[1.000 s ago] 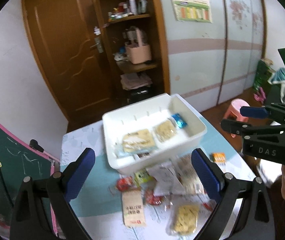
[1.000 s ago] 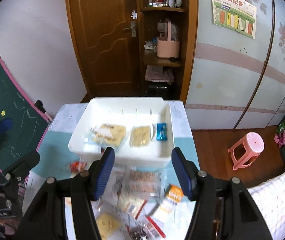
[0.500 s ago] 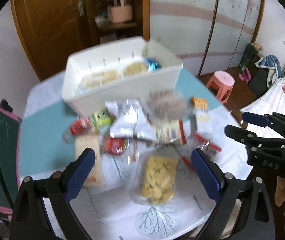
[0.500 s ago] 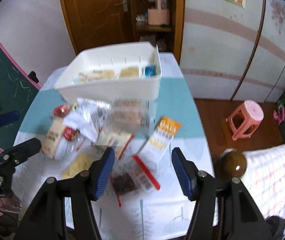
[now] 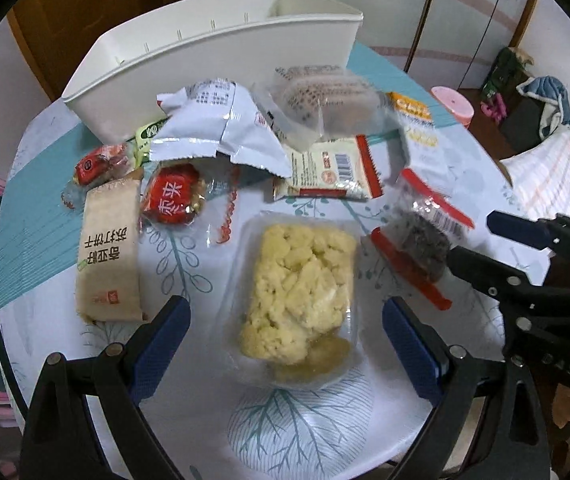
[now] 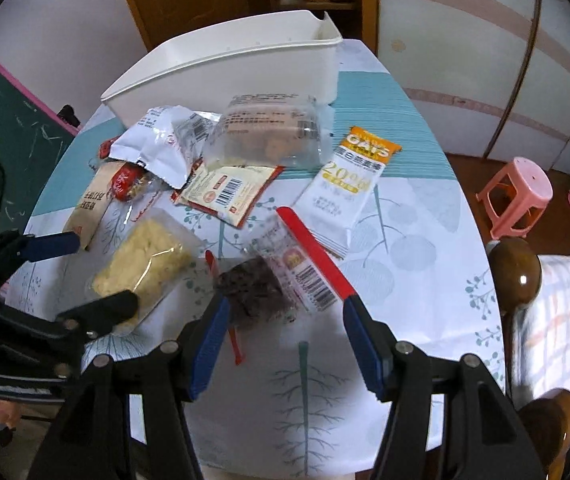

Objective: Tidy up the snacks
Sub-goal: 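Grasp the yellow puff bag with the left gripper while the right grasps the dark nut bag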

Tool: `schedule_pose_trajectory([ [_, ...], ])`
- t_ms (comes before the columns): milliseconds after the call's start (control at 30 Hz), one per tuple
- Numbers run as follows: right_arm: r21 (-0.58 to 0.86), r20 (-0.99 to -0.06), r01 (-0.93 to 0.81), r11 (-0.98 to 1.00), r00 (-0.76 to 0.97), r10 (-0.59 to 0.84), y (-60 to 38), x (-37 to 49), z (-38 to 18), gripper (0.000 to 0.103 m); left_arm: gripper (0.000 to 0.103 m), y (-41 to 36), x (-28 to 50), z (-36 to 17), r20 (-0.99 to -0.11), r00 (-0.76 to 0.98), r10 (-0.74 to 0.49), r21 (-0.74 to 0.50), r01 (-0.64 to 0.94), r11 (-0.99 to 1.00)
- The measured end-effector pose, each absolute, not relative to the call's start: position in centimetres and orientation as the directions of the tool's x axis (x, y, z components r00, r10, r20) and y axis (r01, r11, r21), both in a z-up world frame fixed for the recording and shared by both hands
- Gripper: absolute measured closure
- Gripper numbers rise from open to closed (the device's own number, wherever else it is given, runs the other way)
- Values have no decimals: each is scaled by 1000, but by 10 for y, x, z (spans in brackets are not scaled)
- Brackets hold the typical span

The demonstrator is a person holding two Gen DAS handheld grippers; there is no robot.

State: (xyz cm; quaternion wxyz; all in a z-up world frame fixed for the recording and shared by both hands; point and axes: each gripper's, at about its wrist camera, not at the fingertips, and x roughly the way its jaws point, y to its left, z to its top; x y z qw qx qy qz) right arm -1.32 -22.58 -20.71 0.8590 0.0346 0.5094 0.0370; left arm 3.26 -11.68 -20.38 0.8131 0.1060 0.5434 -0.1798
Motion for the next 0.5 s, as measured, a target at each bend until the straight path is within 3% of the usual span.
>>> schedule_pose_trajectory([
  [300, 72, -879, -77, 994, 467, 99, -215, -10, -215, 43, 10, -114, 43, -233, -950, 276, -145, -35, 367, 930],
  [500, 56, -885, -122, 991, 453, 106, -203, -7, -220, 43, 39, -103, 45, -237, -949, 254, -188, -87, 361, 928],
])
